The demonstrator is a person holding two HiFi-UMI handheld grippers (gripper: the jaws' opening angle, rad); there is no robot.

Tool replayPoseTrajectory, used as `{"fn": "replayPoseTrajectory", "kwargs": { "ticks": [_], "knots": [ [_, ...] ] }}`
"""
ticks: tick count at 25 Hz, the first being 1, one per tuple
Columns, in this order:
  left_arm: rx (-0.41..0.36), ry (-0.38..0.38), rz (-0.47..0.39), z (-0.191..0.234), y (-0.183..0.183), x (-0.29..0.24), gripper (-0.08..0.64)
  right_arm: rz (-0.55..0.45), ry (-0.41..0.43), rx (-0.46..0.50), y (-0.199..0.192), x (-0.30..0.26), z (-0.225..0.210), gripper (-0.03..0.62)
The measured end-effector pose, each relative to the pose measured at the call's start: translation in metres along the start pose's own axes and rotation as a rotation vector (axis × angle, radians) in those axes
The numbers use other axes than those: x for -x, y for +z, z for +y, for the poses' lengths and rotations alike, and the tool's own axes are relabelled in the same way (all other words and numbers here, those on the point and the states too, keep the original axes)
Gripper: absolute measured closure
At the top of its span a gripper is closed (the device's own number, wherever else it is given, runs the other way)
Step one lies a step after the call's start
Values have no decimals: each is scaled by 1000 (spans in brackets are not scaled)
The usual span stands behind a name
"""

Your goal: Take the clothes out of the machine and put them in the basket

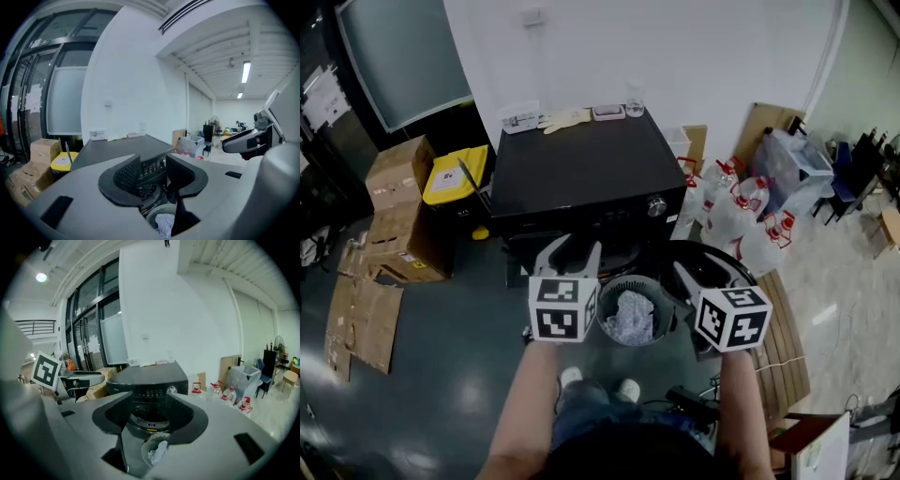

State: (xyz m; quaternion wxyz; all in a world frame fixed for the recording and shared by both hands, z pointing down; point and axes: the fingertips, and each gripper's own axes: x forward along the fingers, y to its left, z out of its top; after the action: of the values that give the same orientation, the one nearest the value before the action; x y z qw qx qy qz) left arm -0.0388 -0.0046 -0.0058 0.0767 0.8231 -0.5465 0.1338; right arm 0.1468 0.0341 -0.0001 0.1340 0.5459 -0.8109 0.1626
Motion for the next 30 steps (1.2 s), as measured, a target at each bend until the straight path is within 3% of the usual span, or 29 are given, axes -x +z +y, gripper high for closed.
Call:
{"fn": "replayPoseTrajectory", "kwargs": {
  "ticks": [9,17,21,23,30],
  "knots": [
    [-124,26,-179,-10,61,26,402,-220,-19,175,55,42,0,589],
    [-186,-38,-256,-4,88,34,427,-288,-91,298,85,51,21,591],
    [-218,-63,-297,7,100,47,481,-304,-131,299,94,54,33,591],
    [-249,-73,-325,13,107,55,557,-315,-166,301,97,62,38,591],
    [-302,-103,-414,33,124,77,557,-285,-253,268,82,75,48,591]
  ]
}}
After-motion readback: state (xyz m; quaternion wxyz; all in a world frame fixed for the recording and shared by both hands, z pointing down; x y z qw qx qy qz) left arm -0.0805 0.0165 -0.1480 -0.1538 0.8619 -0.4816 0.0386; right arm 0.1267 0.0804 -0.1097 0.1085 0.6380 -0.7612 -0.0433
